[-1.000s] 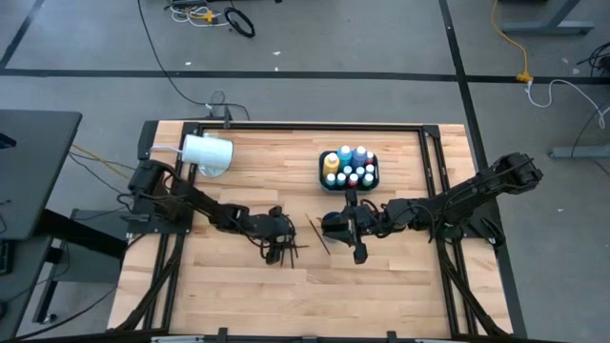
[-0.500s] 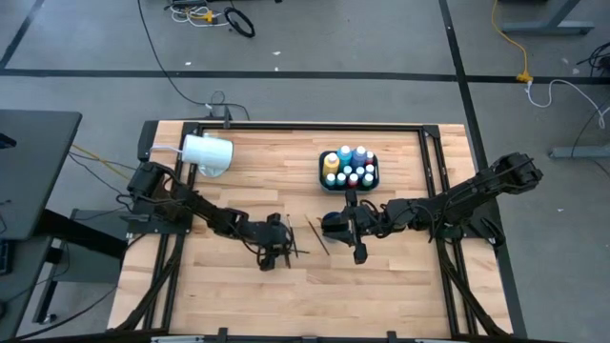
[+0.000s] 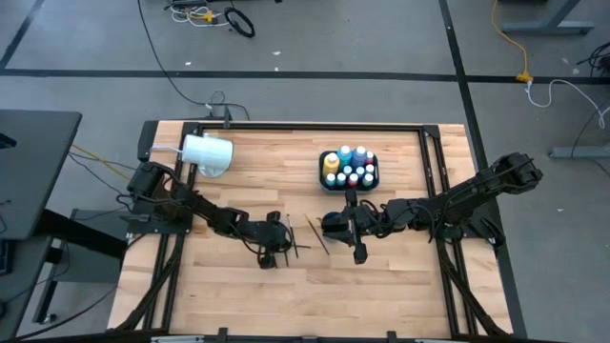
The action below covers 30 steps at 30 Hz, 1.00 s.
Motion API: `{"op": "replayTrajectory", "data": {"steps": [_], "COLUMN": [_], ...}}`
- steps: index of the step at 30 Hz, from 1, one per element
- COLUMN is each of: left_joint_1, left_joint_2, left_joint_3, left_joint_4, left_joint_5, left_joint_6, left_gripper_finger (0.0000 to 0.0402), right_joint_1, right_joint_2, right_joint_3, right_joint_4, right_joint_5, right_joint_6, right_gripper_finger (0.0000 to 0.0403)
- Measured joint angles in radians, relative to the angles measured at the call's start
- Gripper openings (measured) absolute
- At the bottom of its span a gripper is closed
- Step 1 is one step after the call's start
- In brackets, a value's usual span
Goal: Pick & Place Paint Supplies
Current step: Put the left gold paint brush into the cup
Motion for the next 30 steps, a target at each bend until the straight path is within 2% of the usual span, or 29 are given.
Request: {"op": "replayTrajectory", "data": {"steps": [5,9,15,21,25,30], "left_joint_1": [-0.001,-0.001,-0.017,-0.093,-0.152,-0.166], "left_joint_2": [-0.007,-0.059,-0.221,-0.426,-0.516,-0.536], "left_joint_3": [0.0,-0.002,-0.002,0.0,0.0,0.0], "left_joint_4": [-0.006,-0.006,-0.006,0.04,0.131,0.258], "left_joint_5": [-0.023,-0.024,0.032,0.054,-0.021,-0.129], "left_joint_6": [0.029,0.094,0.202,0.269,0.387,0.512], "left_gripper_finger": [0.0019,0.0014,0.0014,0.0014,0.0014,0.0015], "right_joint_1": [0.0,0.0,0.0,0.0,0.0,0.0], "right_joint_2": [0.0,0.0,0.0,0.0,0.0,0.004], "right_joint_3": [0.0,0.0,0.0,0.0,0.0,0.0], "right_joint_4": [0.0,0.0,0.0,0.0,-0.007,0.105], "right_joint_5": [0.0,0.0,0.0,0.035,0.037,0.025], "right_joint_6": [0.0,0.0,0.0,-0.078,-0.125,-0.161], "right_gripper_finger": [0.0139,0.0139,0.0139,0.0139,0.0139,0.0139]}}
